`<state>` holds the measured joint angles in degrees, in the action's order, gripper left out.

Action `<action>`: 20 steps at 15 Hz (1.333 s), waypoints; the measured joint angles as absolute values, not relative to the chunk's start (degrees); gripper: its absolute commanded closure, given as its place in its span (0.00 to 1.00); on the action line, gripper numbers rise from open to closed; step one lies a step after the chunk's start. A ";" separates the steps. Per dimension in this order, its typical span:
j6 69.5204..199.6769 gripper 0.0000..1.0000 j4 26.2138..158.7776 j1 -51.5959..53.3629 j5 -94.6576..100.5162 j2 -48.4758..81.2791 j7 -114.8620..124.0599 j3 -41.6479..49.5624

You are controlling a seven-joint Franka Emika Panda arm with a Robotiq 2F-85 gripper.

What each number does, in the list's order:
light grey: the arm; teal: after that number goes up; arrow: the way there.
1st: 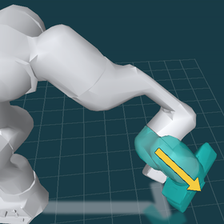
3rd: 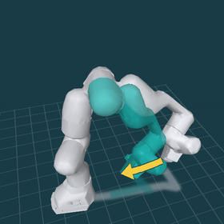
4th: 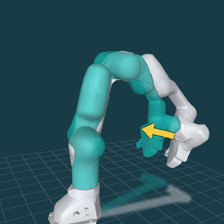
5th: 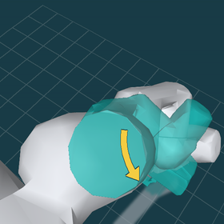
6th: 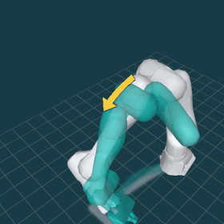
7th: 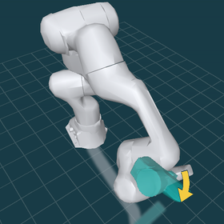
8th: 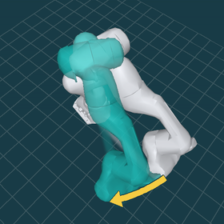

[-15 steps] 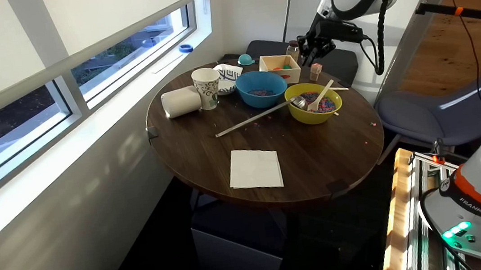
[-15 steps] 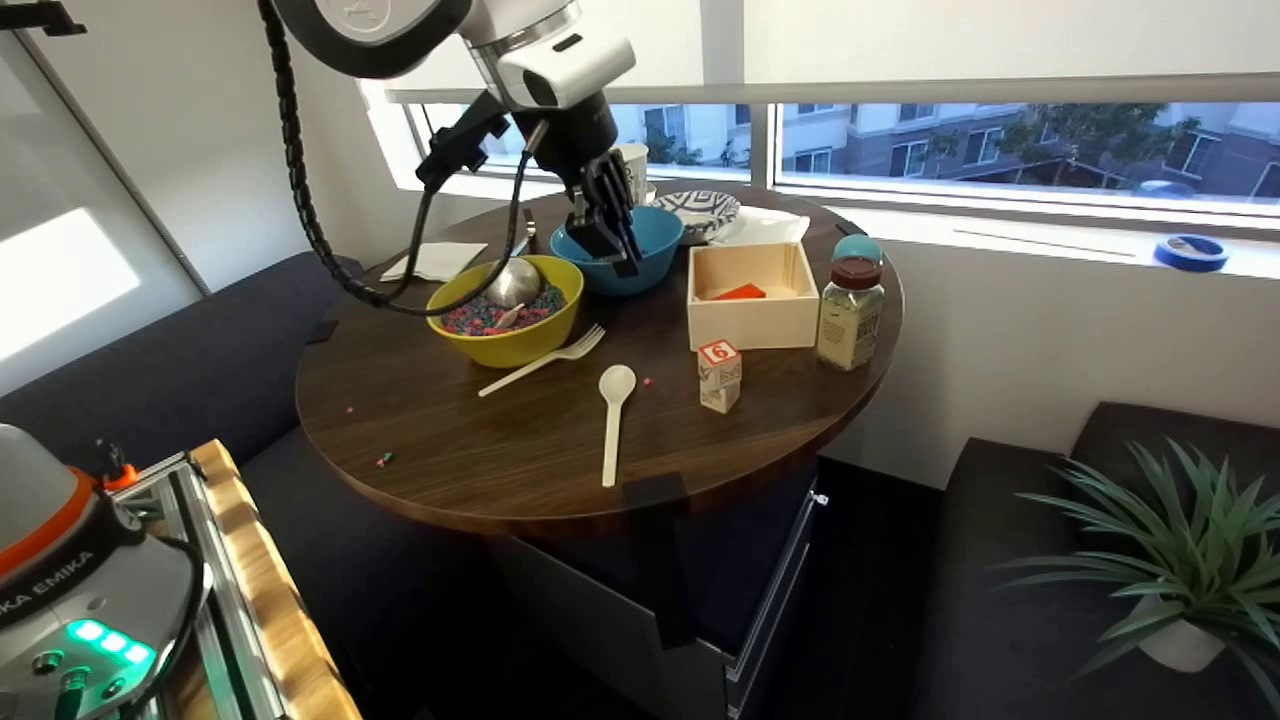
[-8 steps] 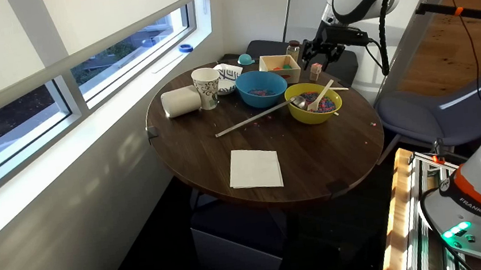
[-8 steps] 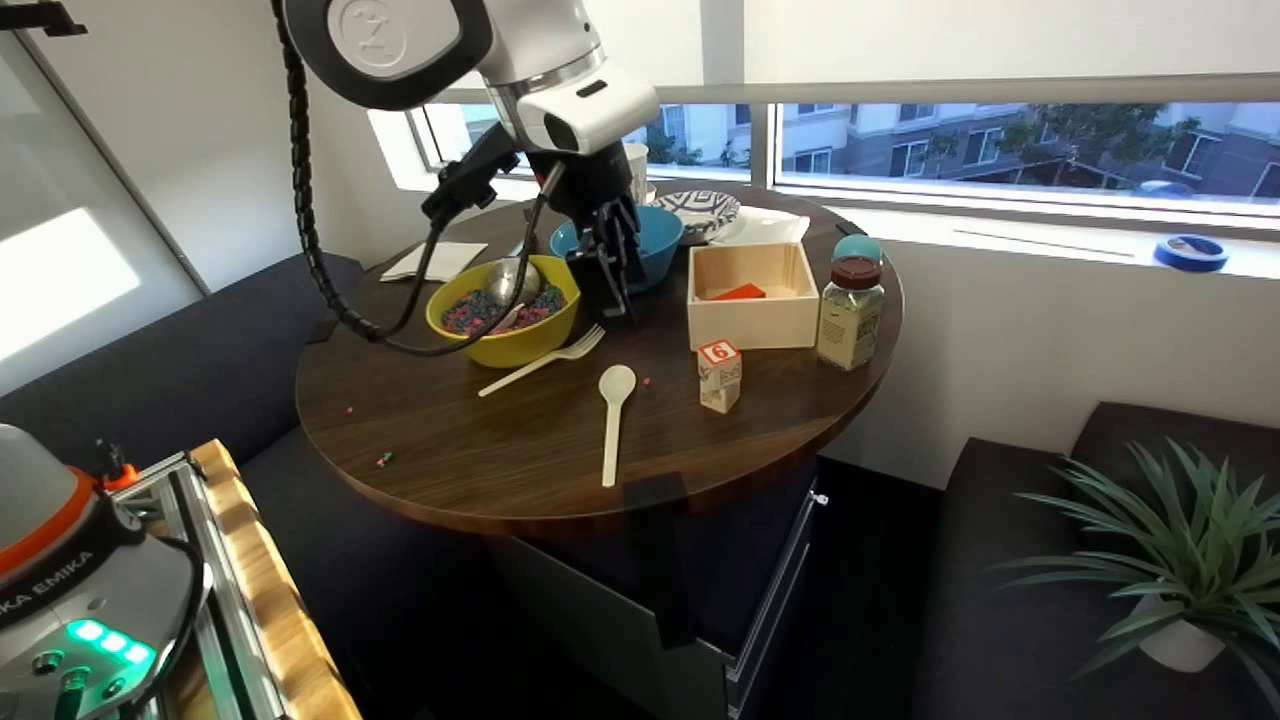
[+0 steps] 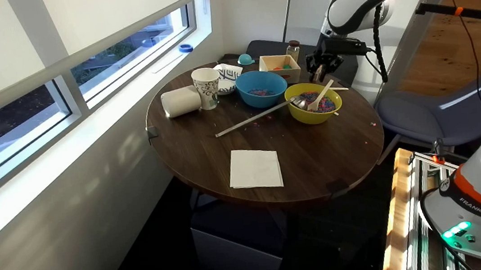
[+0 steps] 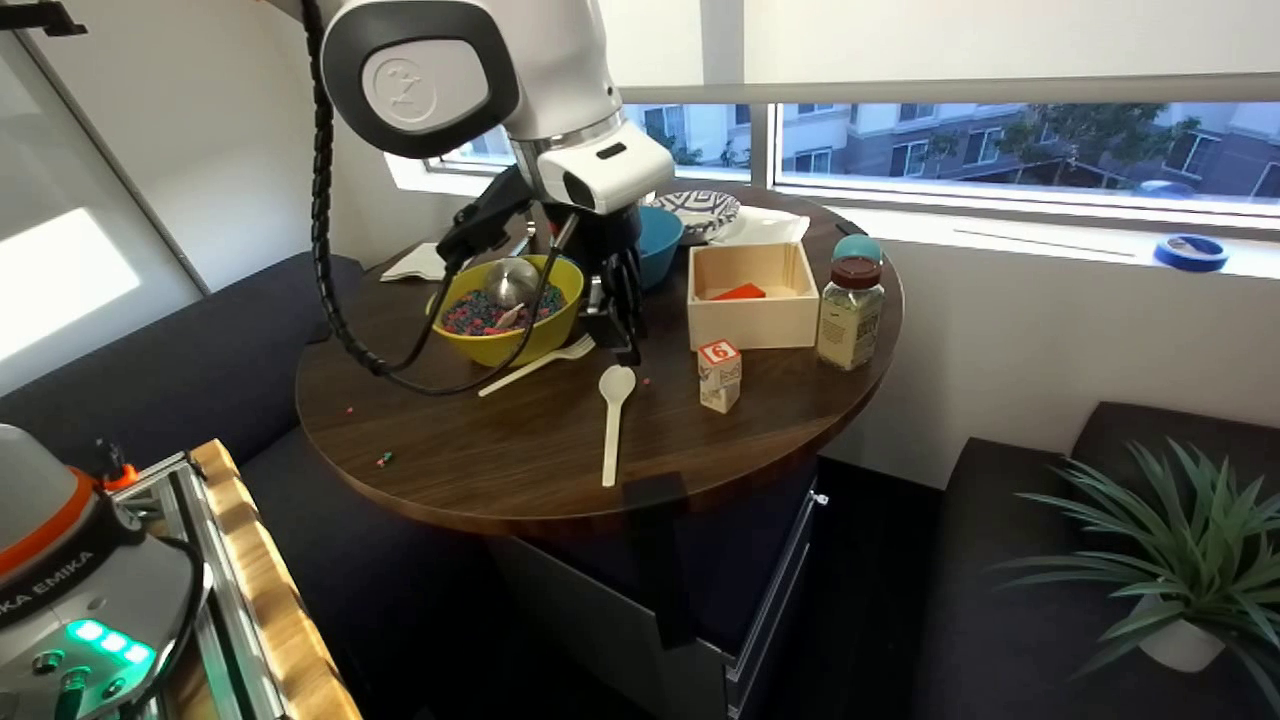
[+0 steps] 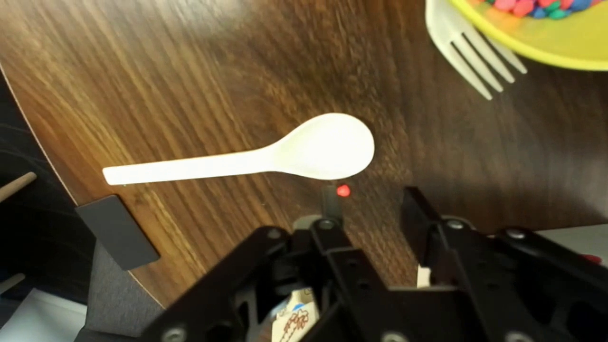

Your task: Put one piece of cereal in the blue bowl

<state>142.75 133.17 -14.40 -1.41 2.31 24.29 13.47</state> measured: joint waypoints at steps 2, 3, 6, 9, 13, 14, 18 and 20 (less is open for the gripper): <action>142.75 0.68 132.73 -14.40 -1.41 3.39 24.29 13.65; 142.75 0.68 132.43 -14.40 -1.41 3.91 24.28 13.75; 142.75 0.66 131.64 -14.41 -1.41 5.15 24.27 14.02; 142.75 0.68 131.06 -14.42 -1.41 6.11 24.27 14.37; 142.76 0.71 130.42 -14.42 -1.41 7.25 24.27 14.66; 142.79 0.70 130.38 -14.42 -1.41 7.48 24.27 14.66; 142.82 0.86 130.36 -14.41 -1.41 8.25 24.27 14.67; 142.89 0.96 130.29 -14.41 -1.41 8.39 24.27 14.68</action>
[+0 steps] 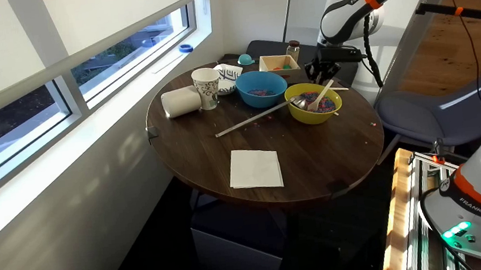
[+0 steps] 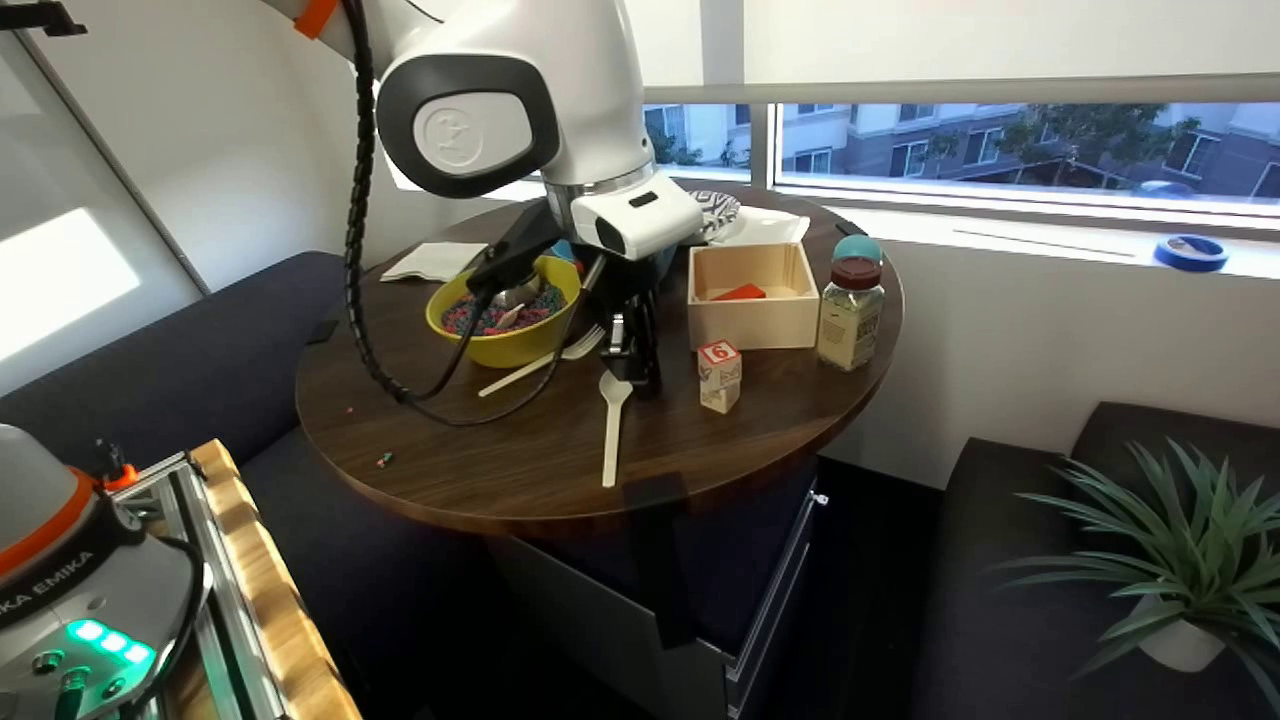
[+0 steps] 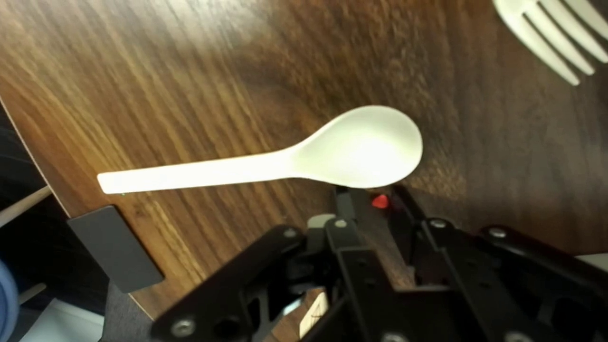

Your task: Put one piece of cereal in the blue bowl

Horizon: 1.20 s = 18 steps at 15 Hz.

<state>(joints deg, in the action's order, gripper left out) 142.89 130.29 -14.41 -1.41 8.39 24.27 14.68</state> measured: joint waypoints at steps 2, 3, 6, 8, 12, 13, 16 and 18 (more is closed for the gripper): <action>142.90 1.00 130.23 -14.40 -1.41 8.39 24.27 14.73; 142.95 0.98 130.21 -14.40 -1.42 8.39 24.27 14.73; 143.75 0.98 130.13 -14.15 -1.42 8.39 24.27 14.70; 144.72 0.98 129.78 -13.84 -1.75 8.19 24.22 14.51; 145.98 0.98 128.94 -12.73 -7.04 5.24 21.30 12.61; 145.98 0.98 128.88 -12.33 -9.01 3.92 20.09 11.78; 145.98 0.98 128.88 -10.77 -14.21 0.39 16.63 9.66; 145.98 0.98 128.89 -9.60 -17.29 -1.10 14.70 8.62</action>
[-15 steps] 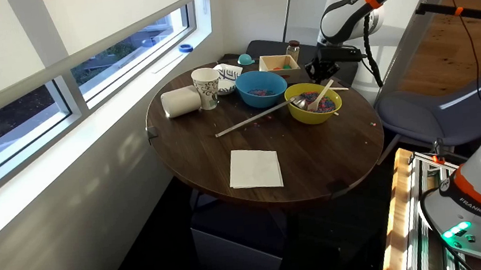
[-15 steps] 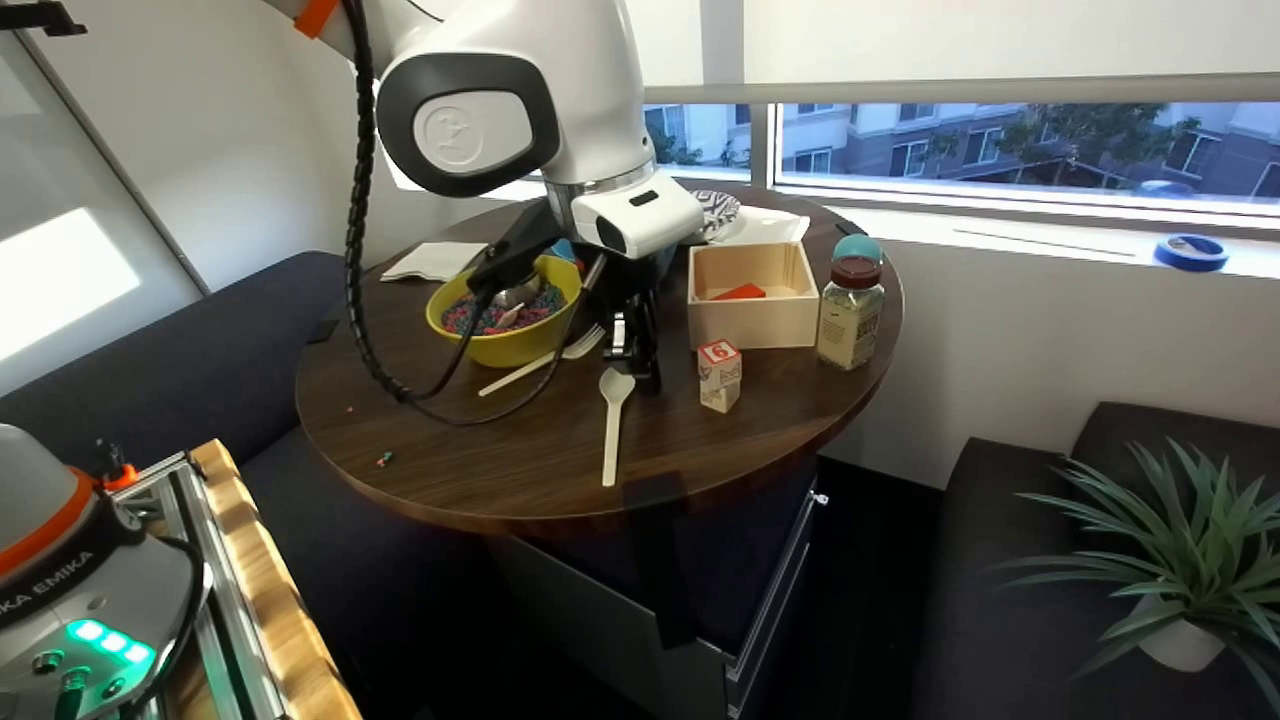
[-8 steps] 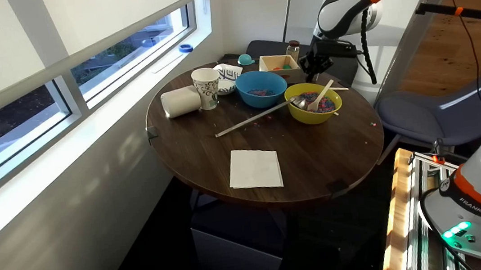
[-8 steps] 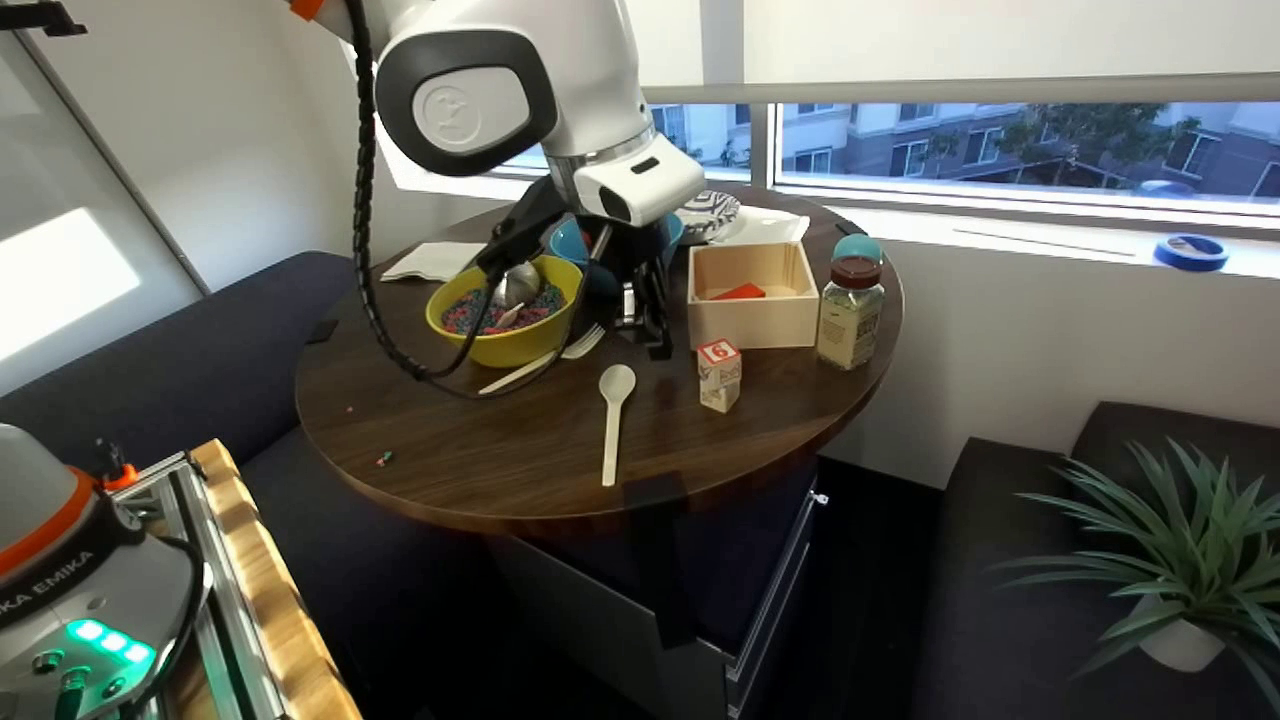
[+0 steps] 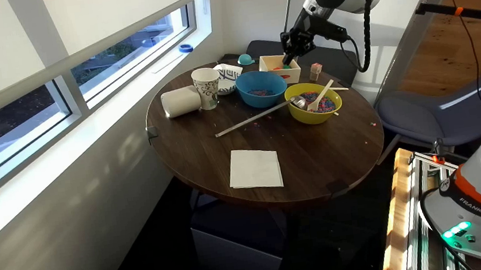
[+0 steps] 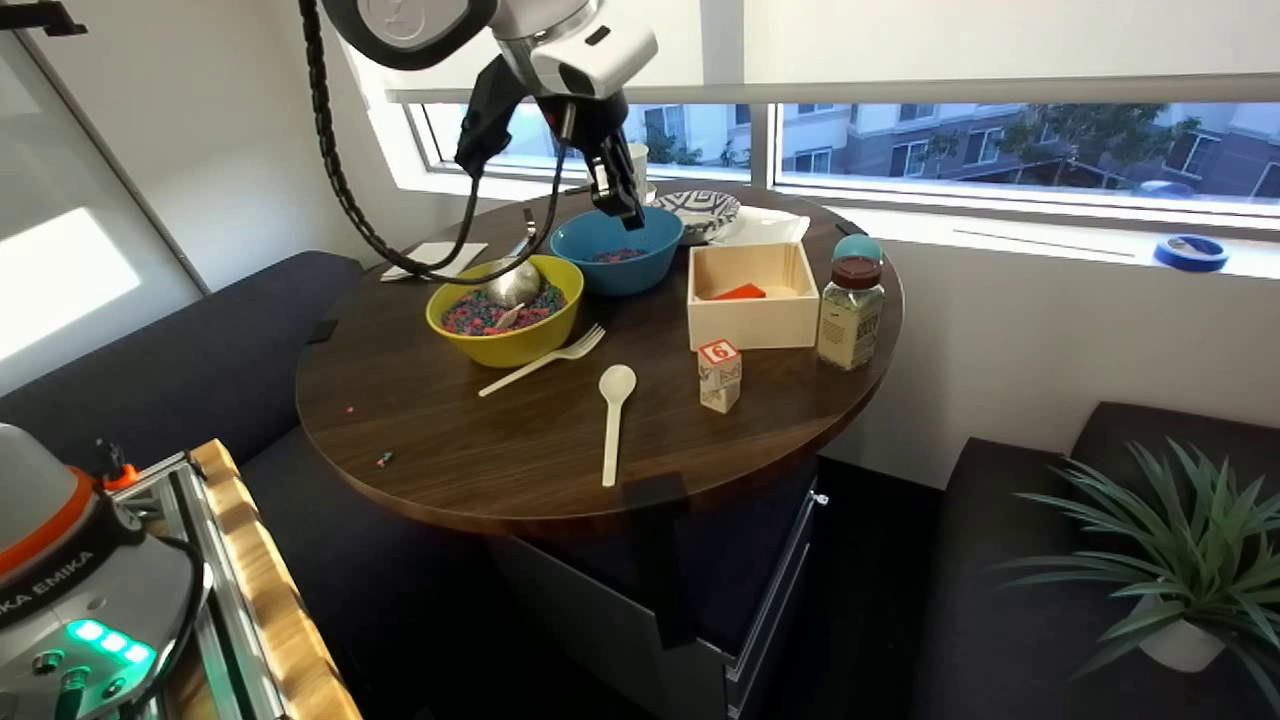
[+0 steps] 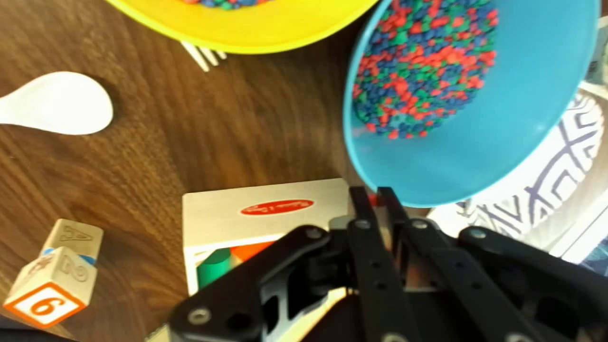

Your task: Put one piece of cereal in the blue bowl

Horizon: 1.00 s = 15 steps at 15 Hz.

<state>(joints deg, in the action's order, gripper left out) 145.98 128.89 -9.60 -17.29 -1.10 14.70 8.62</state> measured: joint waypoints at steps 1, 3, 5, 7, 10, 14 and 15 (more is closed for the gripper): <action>145.98 0.98 128.89 -9.01 -19.05 -1.56 13.75 8.19; 145.98 0.98 128.88 -7.96 -21.75 -1.93 12.24 7.50; 145.98 0.83 128.89 -7.09 -24.24 -1.89 10.83 6.98; 145.98 0.59 128.89 -6.39 -26.28 -1.78 9.46 6.51; 145.98 0.37 128.90 -5.56 -27.62 -1.72 8.32 5.92; 145.98 0.06 128.90 -5.10 -27.32 -1.83 7.43 5.47; 145.78 0.01 128.93 -5.13 -25.77 -1.98 7.51 5.46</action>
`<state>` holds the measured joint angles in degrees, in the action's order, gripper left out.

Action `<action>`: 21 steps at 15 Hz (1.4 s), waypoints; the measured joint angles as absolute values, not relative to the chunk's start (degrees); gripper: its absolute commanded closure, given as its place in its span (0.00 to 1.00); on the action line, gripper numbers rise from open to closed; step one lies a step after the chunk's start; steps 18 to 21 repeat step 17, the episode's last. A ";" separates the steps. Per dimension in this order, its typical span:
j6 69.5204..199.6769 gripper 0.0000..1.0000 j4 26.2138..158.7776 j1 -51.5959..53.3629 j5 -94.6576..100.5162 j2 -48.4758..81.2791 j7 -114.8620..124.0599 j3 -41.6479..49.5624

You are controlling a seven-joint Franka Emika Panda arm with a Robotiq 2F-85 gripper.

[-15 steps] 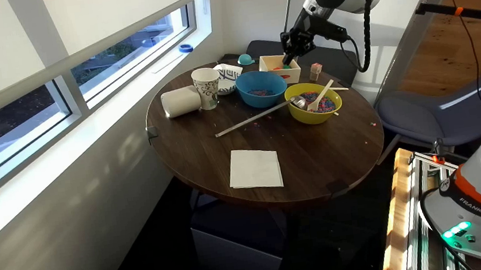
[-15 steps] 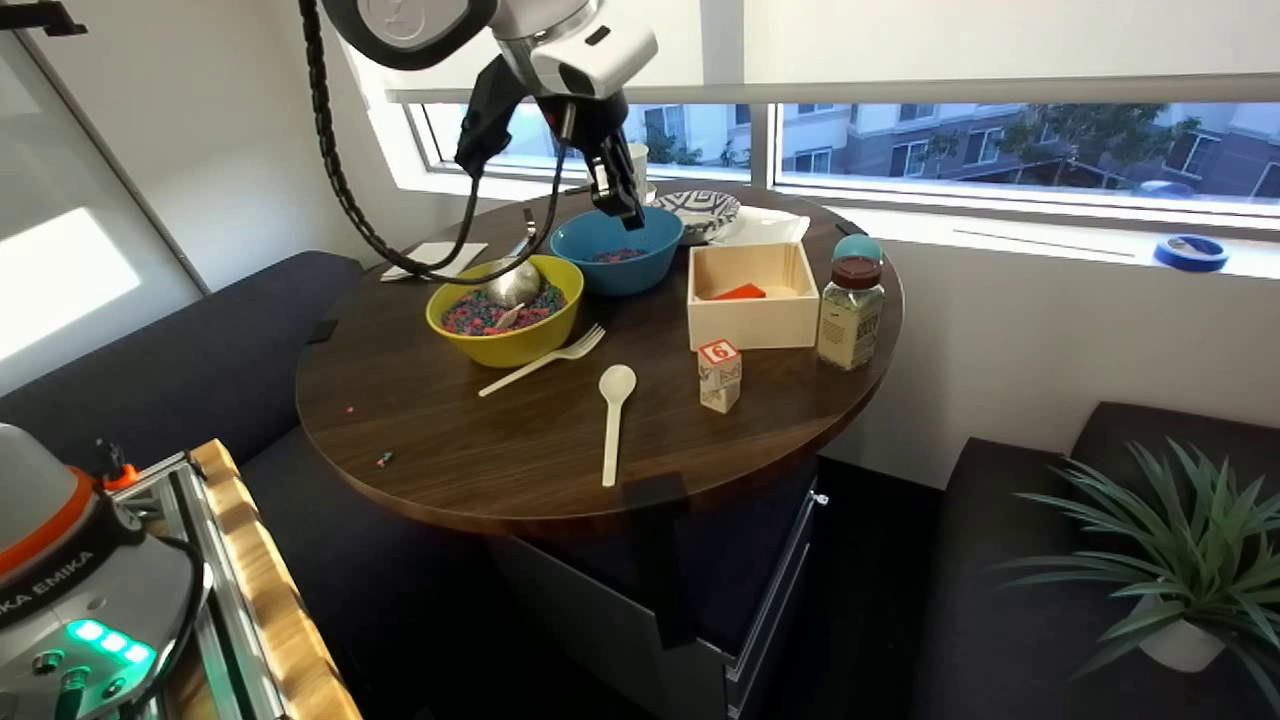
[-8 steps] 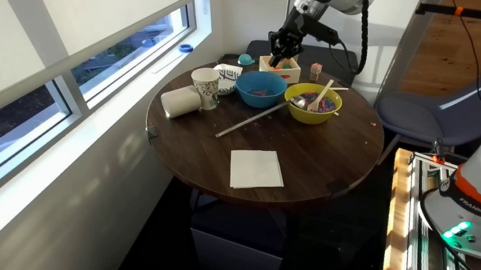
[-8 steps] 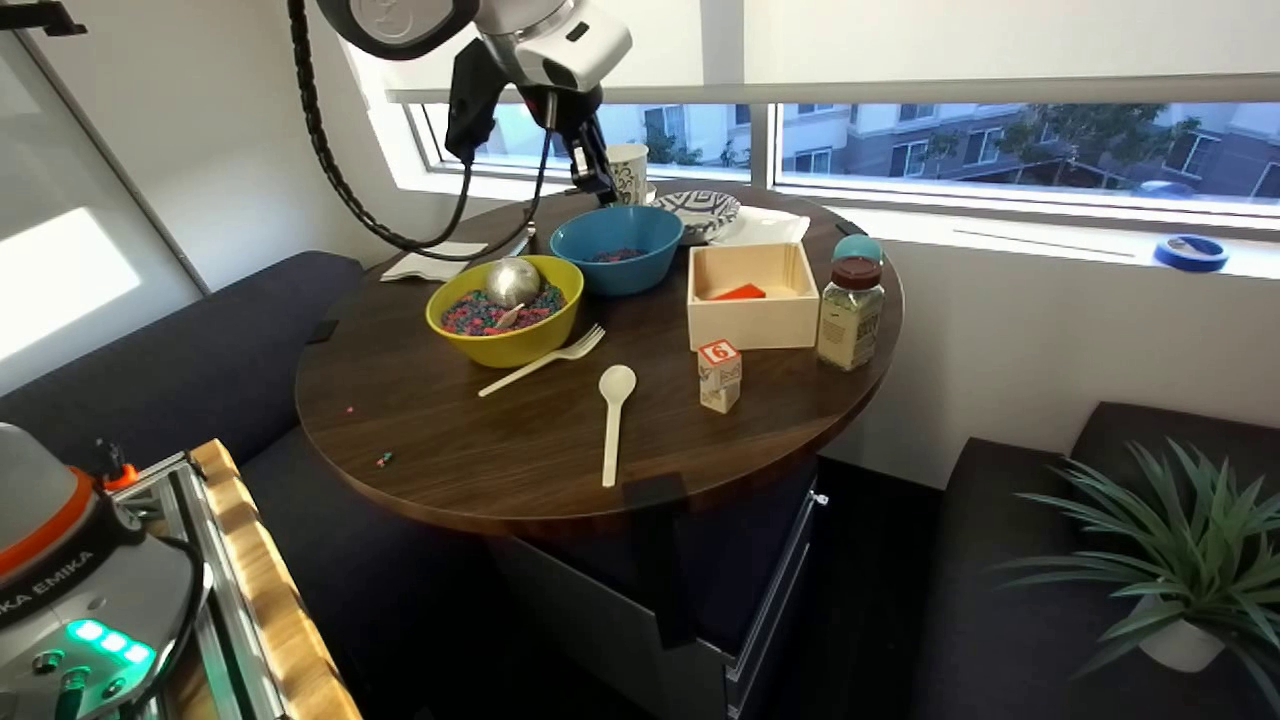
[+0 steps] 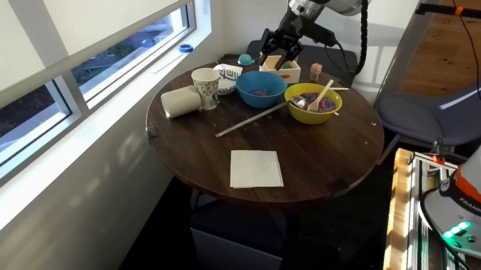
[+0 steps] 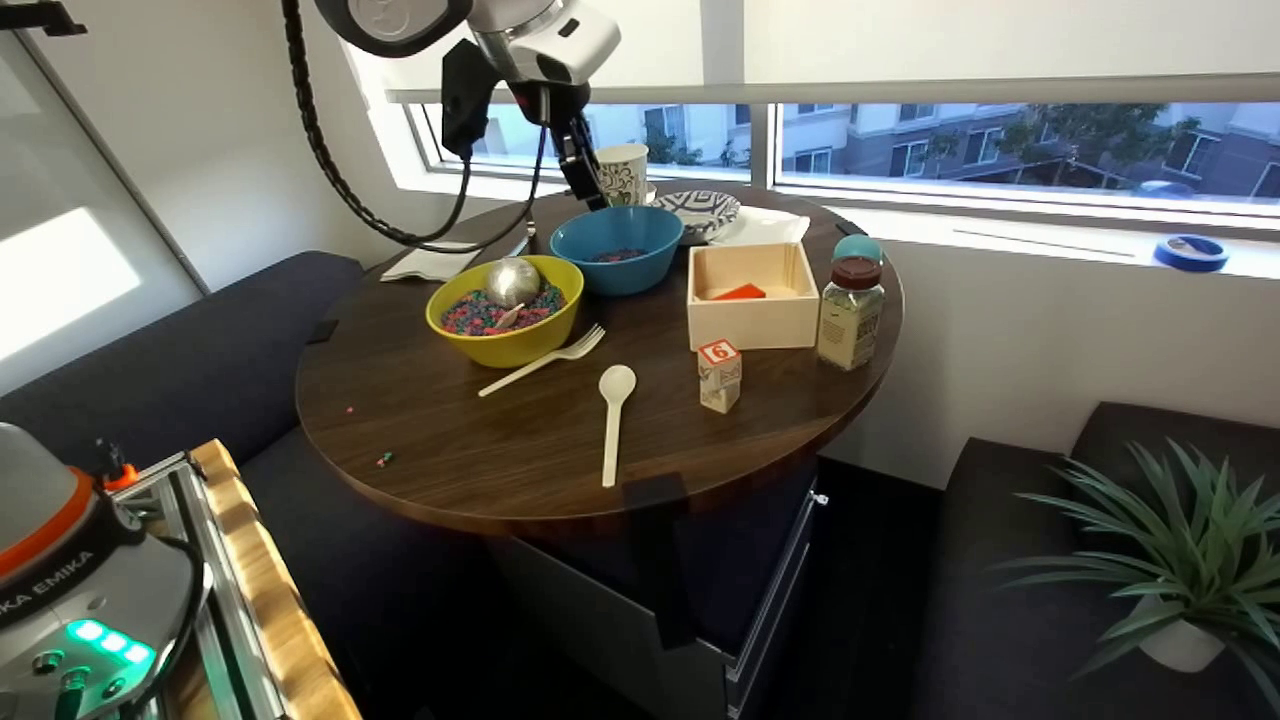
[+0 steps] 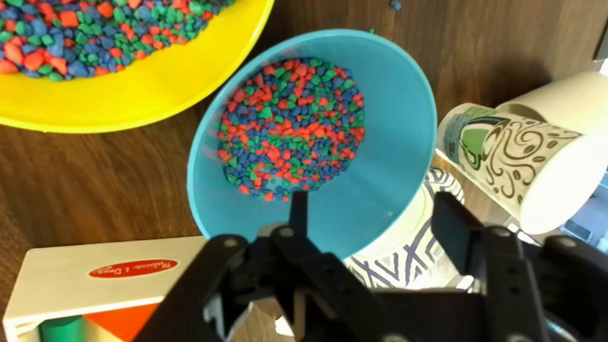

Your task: Put one piece of cereal in the blue bowl

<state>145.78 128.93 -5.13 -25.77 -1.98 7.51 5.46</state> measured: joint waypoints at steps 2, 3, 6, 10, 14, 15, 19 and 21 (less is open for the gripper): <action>144.35 0.00 129.06 -5.43 -19.34 -2.93 8.71 5.54; 143.51 0.00 129.14 -5.63 -15.40 -3.90 9.64 5.57; 136.95 0.00 129.23 -5.94 -6.97 -9.65 10.18 5.54; 123.62 0.00 129.27 -5.86 -4.59 -20.87 9.64 4.49; 111.03 0.00 128.90 -5.89 -4.59 -30.71 9.79 3.72; 109.56 0.00 128.92 -5.93 -4.59 -32.20 9.79 3.73; 108.86 0.00 129.03 -5.97 -4.59 -33.35 9.79 3.73; 108.86 0.00 129.03 -5.97 -4.59 -33.35 9.79 3.73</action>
